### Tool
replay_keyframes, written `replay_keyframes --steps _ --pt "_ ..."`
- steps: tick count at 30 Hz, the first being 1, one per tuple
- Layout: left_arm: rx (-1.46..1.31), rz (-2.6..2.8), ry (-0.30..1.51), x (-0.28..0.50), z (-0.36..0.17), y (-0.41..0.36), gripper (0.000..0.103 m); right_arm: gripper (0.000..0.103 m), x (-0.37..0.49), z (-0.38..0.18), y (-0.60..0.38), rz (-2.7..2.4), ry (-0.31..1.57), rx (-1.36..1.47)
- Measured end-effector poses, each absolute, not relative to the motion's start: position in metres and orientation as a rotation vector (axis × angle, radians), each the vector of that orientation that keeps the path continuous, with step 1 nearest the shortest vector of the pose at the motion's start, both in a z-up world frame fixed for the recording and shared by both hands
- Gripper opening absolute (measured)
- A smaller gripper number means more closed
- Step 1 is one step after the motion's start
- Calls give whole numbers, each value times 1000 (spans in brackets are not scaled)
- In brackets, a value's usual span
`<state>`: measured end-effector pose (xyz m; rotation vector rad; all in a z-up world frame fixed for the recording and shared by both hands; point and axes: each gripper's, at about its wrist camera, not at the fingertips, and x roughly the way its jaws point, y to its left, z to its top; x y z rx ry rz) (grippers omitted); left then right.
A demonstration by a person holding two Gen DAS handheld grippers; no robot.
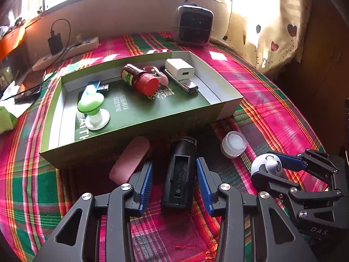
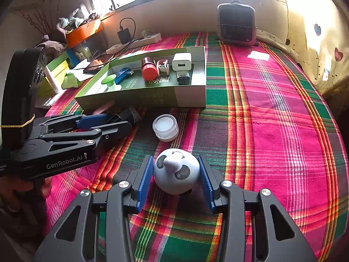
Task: Organize rigid objects
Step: 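Move the left tool to the black rectangular device while the right tool holds the ball, then close the left tool on the black device and lift it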
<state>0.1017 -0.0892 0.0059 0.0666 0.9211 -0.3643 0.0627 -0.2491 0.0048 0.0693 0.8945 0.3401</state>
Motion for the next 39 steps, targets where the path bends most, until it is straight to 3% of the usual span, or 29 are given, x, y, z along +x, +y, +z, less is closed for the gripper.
replay_keyframes --steps 5,39 --pt "66 -363 920 101 6 -88 26 43 63 5 -249 340 895 69" --pt "37 -369 904 96 13 -84 26 43 62 5 -246 345 893 59"
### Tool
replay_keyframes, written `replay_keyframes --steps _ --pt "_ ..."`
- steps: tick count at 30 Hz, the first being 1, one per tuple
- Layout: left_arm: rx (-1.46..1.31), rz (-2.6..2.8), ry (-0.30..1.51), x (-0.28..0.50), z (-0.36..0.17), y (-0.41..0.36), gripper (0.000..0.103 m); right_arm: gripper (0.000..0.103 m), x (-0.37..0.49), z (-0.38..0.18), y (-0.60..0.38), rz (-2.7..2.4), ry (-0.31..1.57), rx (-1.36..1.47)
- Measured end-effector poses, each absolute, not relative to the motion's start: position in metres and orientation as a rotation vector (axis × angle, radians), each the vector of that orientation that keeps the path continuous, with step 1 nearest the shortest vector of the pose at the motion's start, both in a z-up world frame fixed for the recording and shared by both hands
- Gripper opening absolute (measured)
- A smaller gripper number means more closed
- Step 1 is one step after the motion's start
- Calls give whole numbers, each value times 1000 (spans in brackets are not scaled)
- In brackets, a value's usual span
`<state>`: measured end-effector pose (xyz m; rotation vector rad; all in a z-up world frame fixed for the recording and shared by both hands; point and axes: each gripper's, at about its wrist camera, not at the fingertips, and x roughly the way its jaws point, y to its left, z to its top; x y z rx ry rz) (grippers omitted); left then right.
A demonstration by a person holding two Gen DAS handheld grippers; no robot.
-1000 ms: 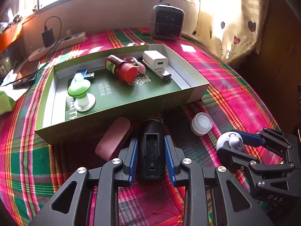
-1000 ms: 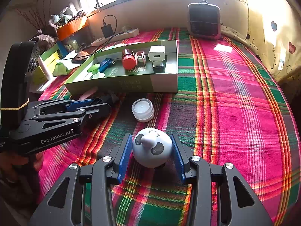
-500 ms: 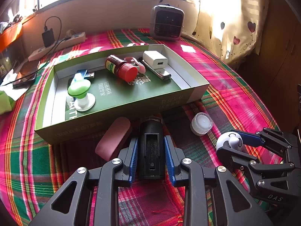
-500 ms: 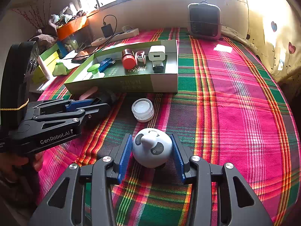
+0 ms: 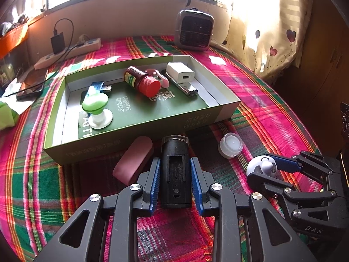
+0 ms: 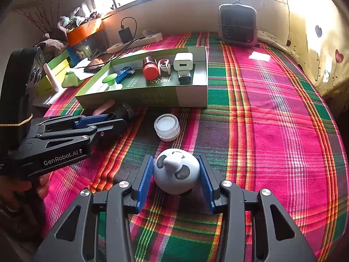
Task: Organize rigid objects
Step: 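Close the left tool on the black device and lift it, then carry the black device and panda ball over the green box with both tools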
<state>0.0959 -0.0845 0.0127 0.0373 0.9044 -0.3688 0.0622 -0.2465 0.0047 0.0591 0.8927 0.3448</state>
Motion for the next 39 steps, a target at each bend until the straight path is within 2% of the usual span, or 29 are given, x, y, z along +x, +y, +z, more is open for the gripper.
replay_keyframes --steps 20,39 --pt "-8 -356 867 100 44 -65 26 43 70 35 -245 350 814 39" --pt "-3 -287 860 150 49 -51 26 43 125 51 -233 337 791 25"
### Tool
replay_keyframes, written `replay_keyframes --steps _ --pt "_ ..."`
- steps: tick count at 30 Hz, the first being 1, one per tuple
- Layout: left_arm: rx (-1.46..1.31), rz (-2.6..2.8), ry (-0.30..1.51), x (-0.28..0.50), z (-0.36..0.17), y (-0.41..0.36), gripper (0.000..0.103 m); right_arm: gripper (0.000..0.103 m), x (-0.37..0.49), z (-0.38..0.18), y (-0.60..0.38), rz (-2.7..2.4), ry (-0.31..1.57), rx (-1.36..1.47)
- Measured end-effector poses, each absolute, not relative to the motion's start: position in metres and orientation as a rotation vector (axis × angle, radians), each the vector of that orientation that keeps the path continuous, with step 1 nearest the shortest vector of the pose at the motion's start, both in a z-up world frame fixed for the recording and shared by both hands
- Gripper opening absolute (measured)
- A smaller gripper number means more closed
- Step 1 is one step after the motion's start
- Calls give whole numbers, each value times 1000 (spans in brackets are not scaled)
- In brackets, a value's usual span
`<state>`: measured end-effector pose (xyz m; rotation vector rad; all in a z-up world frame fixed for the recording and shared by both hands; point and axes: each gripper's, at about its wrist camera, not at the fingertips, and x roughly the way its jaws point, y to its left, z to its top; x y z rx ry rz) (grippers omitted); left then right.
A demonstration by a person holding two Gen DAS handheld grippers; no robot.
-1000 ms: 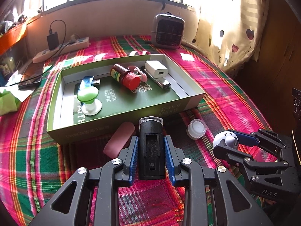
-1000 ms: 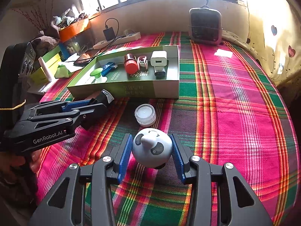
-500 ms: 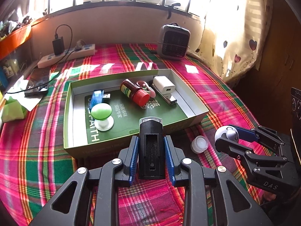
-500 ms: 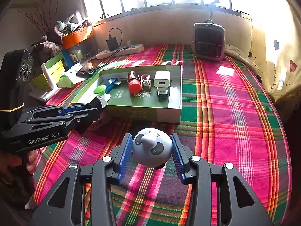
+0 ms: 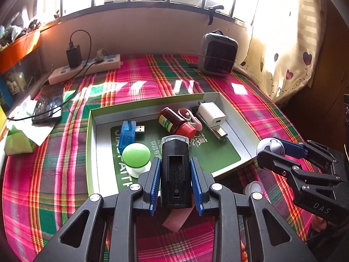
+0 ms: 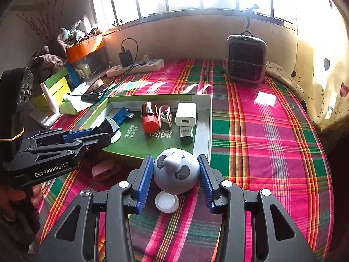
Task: Organize rigid objects
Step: 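Carry the black device and panda ball over the green box with both tools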
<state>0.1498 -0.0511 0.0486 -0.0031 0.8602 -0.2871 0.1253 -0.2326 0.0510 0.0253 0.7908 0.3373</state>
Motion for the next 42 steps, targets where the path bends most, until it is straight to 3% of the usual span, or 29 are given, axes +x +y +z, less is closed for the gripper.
replay_keyframes --steps 17,42 --pt "-23 -288 886 190 36 -52 26 43 182 31 -215 329 858 24" --pt "14 -296 919 193 21 -68 26 43 191 17 -203 282 866 -71"
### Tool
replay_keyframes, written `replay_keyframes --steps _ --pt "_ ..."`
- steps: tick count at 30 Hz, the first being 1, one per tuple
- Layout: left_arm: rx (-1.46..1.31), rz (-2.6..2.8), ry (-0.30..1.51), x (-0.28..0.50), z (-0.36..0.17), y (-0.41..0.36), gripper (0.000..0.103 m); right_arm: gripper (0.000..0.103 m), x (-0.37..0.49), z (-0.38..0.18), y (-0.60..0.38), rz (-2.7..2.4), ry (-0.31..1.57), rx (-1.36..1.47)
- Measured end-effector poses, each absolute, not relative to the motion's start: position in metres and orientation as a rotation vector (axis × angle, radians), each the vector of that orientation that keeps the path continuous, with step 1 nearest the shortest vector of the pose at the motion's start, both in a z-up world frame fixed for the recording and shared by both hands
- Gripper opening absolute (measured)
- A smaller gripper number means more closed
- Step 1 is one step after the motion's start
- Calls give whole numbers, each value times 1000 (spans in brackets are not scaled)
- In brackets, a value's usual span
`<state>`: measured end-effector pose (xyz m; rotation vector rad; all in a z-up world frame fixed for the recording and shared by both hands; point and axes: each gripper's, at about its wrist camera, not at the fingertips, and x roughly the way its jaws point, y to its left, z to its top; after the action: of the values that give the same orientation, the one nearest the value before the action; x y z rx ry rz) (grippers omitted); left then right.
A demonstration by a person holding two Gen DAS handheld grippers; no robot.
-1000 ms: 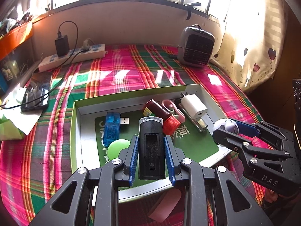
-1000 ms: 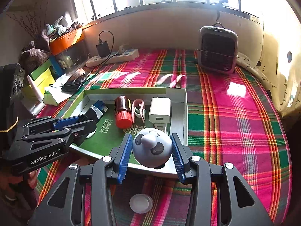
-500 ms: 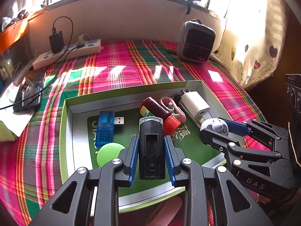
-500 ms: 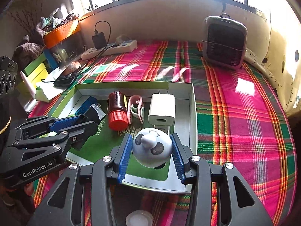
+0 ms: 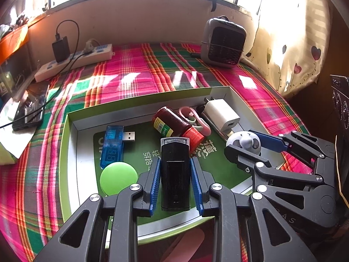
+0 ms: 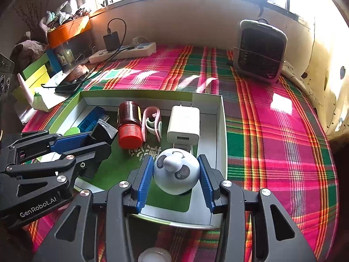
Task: Organize rigid objects
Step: 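Carry the black device and panda ball over the green box with both tools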
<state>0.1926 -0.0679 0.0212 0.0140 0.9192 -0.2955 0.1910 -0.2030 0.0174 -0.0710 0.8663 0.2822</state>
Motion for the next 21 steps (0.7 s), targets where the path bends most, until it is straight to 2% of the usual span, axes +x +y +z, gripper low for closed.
replay_keyframes --steps 21 --pt "2 -293 943 195 13 -67 26 43 189 16 -199 281 846 -110"
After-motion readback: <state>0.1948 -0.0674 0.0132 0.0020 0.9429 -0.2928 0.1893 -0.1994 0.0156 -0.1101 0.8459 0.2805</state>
